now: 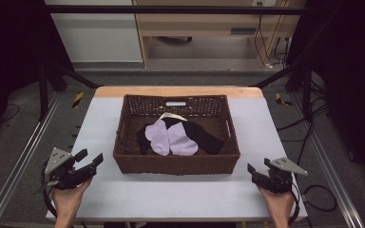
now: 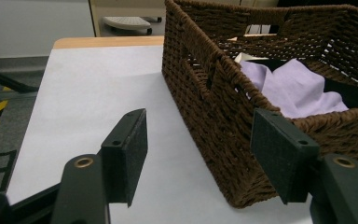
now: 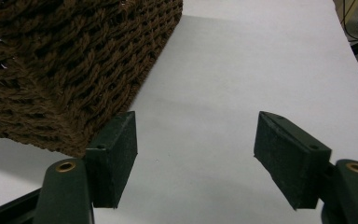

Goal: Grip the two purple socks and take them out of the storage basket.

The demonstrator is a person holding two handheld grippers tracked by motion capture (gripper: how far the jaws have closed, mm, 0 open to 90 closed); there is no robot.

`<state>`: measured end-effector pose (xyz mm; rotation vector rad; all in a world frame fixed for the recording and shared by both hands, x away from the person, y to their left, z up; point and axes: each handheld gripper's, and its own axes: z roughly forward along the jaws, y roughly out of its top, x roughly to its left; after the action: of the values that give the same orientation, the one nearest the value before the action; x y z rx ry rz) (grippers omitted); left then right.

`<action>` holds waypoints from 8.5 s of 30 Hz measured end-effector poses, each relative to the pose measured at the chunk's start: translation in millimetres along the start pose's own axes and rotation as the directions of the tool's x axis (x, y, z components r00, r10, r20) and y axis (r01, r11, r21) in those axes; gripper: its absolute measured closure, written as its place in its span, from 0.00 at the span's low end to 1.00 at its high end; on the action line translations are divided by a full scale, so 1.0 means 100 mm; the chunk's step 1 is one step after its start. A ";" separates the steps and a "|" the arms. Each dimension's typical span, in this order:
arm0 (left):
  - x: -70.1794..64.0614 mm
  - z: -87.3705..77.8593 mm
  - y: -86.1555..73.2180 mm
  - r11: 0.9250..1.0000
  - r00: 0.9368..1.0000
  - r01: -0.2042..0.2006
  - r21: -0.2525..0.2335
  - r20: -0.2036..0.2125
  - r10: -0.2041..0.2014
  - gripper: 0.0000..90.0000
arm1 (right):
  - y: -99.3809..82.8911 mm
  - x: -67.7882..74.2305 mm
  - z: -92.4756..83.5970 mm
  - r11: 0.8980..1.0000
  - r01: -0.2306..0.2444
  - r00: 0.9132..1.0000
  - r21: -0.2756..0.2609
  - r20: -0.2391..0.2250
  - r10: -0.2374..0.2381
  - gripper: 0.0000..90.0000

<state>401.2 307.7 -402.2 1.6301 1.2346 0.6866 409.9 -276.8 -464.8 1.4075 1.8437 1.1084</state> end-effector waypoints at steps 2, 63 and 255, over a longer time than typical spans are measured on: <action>-0.01 0.00 0.03 1.000 1.000 -0.005 0.000 0.006 0.005 0.40 | 0.01 0.01 0.00 1.000 0.005 1.000 0.001 0.001 -0.005 0.34; -1.06 1.41 1.20 0.991 0.984 -0.135 0.011 0.119 0.133 0.52 | 0.01 -0.03 -0.01 1.000 0.005 1.000 0.003 0.004 -0.005 0.43; -1.36 0.41 -0.35 0.932 0.913 -0.301 0.200 0.341 0.222 0.53 | -0.09 -0.09 0.00 1.000 0.013 1.000 0.019 0.012 -0.013 0.47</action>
<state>376.9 167.7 -436.1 2.0523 0.9031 0.4194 408.3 -285.9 -473.2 1.4084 1.8572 1.0761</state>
